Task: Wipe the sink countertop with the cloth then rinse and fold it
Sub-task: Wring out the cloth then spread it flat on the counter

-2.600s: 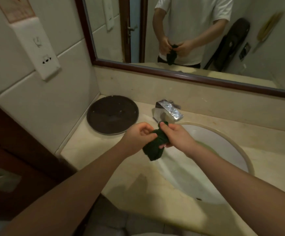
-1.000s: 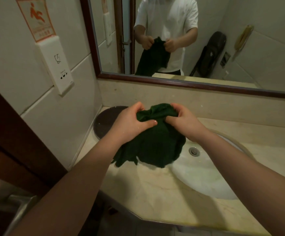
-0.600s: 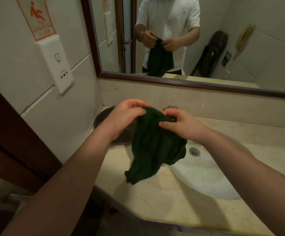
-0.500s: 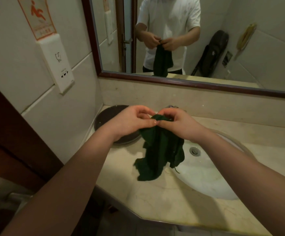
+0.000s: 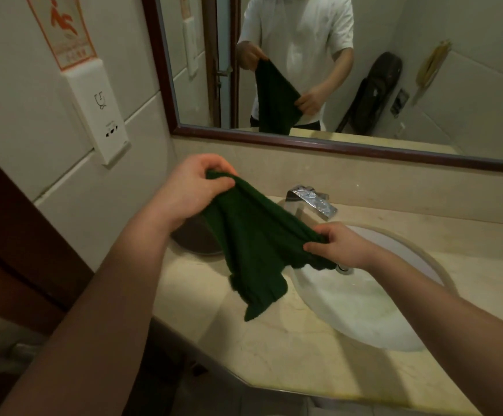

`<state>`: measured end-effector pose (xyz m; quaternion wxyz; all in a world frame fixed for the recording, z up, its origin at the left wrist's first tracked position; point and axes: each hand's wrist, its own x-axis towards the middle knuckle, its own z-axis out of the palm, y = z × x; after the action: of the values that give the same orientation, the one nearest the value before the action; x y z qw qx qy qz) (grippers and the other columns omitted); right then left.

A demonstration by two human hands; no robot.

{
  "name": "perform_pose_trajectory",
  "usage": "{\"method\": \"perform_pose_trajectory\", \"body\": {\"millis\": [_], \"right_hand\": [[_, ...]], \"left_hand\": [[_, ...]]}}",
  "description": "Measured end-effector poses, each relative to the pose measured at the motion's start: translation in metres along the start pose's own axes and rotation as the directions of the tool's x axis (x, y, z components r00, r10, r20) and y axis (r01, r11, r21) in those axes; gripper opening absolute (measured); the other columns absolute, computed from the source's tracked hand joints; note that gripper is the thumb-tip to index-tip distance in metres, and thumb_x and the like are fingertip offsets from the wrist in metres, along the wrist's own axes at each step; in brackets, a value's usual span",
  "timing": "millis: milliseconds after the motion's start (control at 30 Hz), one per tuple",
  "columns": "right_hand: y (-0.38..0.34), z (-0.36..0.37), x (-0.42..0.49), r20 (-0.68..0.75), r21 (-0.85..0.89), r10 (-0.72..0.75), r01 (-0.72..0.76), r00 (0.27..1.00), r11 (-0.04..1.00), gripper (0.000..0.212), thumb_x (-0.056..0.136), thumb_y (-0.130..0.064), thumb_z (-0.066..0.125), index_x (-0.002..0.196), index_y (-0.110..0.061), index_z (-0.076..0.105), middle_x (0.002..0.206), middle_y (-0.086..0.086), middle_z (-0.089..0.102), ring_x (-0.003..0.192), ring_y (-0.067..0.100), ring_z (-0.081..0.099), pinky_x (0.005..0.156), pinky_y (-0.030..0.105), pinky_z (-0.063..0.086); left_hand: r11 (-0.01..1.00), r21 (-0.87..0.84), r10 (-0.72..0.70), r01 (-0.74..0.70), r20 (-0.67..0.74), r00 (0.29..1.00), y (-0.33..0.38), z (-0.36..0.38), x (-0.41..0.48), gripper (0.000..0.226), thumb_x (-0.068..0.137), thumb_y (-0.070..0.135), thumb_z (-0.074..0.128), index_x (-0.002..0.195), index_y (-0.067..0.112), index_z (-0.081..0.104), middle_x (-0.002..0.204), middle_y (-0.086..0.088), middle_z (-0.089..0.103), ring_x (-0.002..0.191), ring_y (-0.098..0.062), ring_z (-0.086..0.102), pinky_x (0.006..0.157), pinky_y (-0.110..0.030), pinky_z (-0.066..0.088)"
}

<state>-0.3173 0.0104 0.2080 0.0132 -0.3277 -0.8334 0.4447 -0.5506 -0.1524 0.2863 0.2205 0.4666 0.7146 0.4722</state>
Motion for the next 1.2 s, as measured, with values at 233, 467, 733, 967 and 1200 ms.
{"method": "perform_pose_trajectory", "body": {"millis": [233, 467, 733, 967, 1200], "right_hand": [[0.012, -0.009, 0.009, -0.139, -0.019, 0.063, -0.066, 0.988, 0.998, 0.010, 0.089, -0.031, 0.064, 0.087, -0.024, 0.071, 0.083, 0.006, 0.071, 0.076, 0.018, 0.069, 0.068, 0.029, 0.057], [-0.052, -0.055, 0.024, -0.361, 0.059, -0.099, 0.128, 0.927, 0.990, 0.014, 0.091, -0.017, 0.061, 0.101, -0.012, 0.069, 0.089, 0.005, 0.069, 0.080, 0.013, 0.066, 0.057, 0.013, 0.049], [-0.075, -0.067, -0.002, -0.466, -0.036, -0.221, 0.231, 0.857, 0.972, 0.011, 0.085, -0.014, 0.069, 0.094, -0.019, 0.071, 0.084, 0.001, 0.067, 0.071, 0.009, 0.062, 0.057, 0.014, 0.051], [0.002, -0.007, -0.055, -0.020, -0.226, -0.188, 0.179, 0.982, 0.958, 0.025, 0.065, -0.027, 0.086, 0.075, -0.041, 0.069, 0.070, -0.009, 0.064, 0.062, 0.005, 0.056, 0.058, 0.022, 0.041], [0.050, 0.045, -0.080, 0.368, -0.042, 0.045, -0.032, 0.929, 0.999, 0.014, 0.068, -0.026, 0.081, 0.069, -0.025, 0.066, 0.061, -0.005, 0.059, 0.058, 0.007, 0.053, 0.058, 0.020, 0.042]], "left_hand": [[0.976, 0.143, -0.175, 0.165, 0.060, 0.983, -0.014, -0.036, 0.006, 0.017, 0.082, 0.010, 0.073, 0.074, 0.024, 0.072, 0.080, -0.003, 0.069, 0.083, -0.020, 0.064, 0.078, -0.034, 0.050], [0.992, -0.077, -0.112, 0.095, -0.254, 0.961, -0.007, -0.065, 0.034, 0.029, 0.089, 0.006, 0.060, 0.077, 0.030, 0.071, 0.089, -0.004, 0.067, 0.091, -0.021, 0.062, 0.076, -0.031, 0.050], [0.998, 0.040, 0.056, -0.048, -0.233, 0.971, 0.013, -0.071, -0.005, 0.038, 0.086, 0.006, 0.064, 0.069, 0.039, 0.071, 0.080, 0.009, 0.067, 0.084, -0.011, 0.063, 0.071, -0.027, 0.050], [0.958, 0.152, -0.278, 0.244, 0.285, 0.917, -0.056, -0.032, -0.113, 0.024, 0.077, 0.010, 0.078, 0.078, 0.033, 0.074, 0.077, 0.011, 0.072, 0.073, -0.001, 0.067, 0.071, -0.020, 0.047], [0.812, -0.010, -0.526, 0.584, 0.424, 0.737, -0.130, 0.001, -0.184, 0.017, 0.074, 0.029, 0.079, 0.090, 0.027, 0.075, 0.099, -0.002, 0.070, 0.093, -0.013, 0.068, 0.086, -0.032, 0.050]]}}
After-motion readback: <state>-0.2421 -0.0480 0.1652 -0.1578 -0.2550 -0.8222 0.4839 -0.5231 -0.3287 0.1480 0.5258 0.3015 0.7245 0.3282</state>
